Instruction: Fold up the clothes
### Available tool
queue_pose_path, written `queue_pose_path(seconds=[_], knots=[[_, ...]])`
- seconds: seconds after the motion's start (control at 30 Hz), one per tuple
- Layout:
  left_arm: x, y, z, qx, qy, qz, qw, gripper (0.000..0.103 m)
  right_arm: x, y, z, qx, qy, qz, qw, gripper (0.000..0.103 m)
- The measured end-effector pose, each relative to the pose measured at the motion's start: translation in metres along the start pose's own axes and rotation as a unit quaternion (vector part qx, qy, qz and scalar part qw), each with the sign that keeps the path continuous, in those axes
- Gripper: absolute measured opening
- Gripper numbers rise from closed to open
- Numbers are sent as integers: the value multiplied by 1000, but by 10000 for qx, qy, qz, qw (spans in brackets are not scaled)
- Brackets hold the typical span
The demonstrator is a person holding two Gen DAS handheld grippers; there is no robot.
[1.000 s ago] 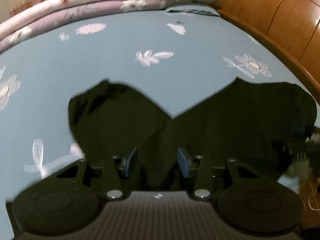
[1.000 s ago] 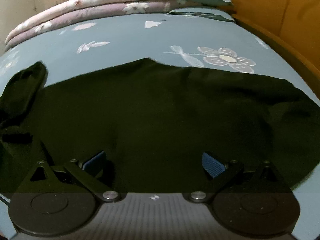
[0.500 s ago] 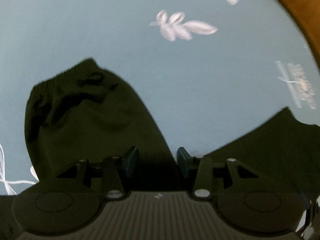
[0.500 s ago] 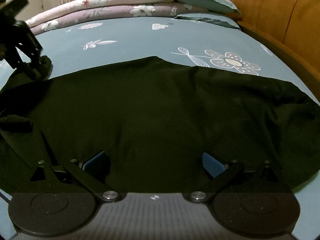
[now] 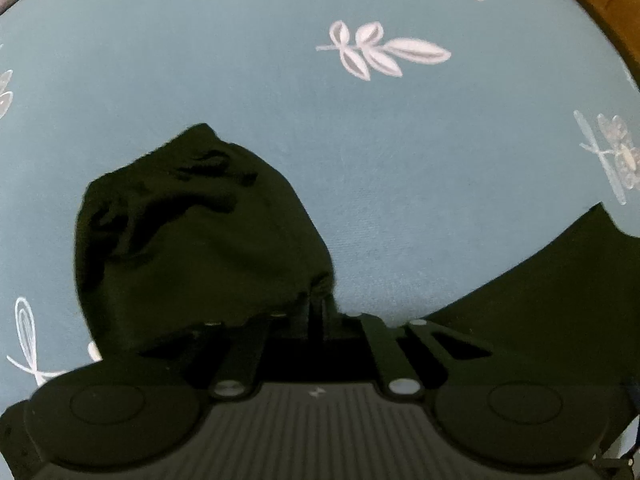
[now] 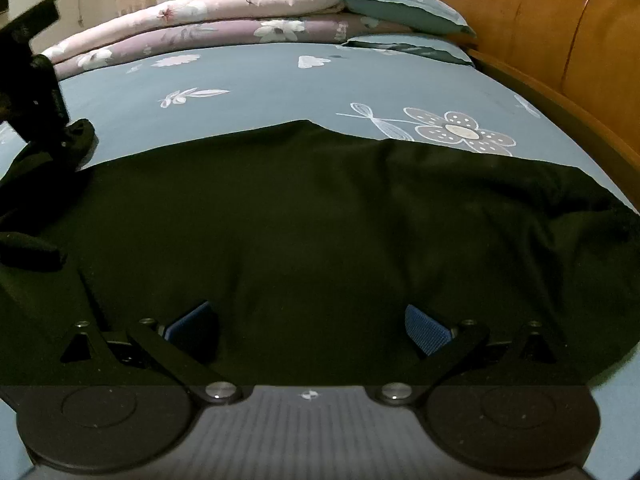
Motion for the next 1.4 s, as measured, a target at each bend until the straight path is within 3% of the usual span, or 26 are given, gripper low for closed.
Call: queue_pose_path(seconds=[0.2, 0.37, 0.6, 0.77, 0.97, 1.17, 1.27, 1.4], knots=[[-53, 38, 2, 257, 149, -521, 9982, 2, -1, -5, -2, -28, -34, 179, 9998, 103], [-95, 79, -1, 470, 193, -713, 9962, 3, -5, -11, -3, -62, -96, 131, 9998, 103], [-118, 131, 10, 352, 169, -502, 9980, 3, 0, -23, 10, -463, -118, 158, 9987, 103], [-104, 169, 23, 2, 180, -98, 9998, 3, 4, -28, 21, -652, -216, 208, 9974, 103], [-97, 195, 40, -336, 197, 96, 9992, 4, 5, -28, 35, -935, -284, 264, 9949, 103], [-98, 204, 47, -413, 435, 110, 9981, 18, 9, -31, 44, -1133, -373, 324, 9923, 103], [-111, 202, 58, -631, 526, -141, 9965, 32, 9, -32, 47, -1143, -407, 313, 9921, 103], [-125, 196, 76, -1064, 713, -556, 9902, 43, 8, -34, 49, -1151, -425, 323, 9919, 103]])
Point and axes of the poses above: each gripper's, at about its wrist camera, not at the fingertips, and x roughly the way its jaws point, z to its left, y to its underside, the point moved 3 cm from there along x, roughly the way its jaws point, and after that the axes turned 5 degrees about x, right-handed, at the moved point
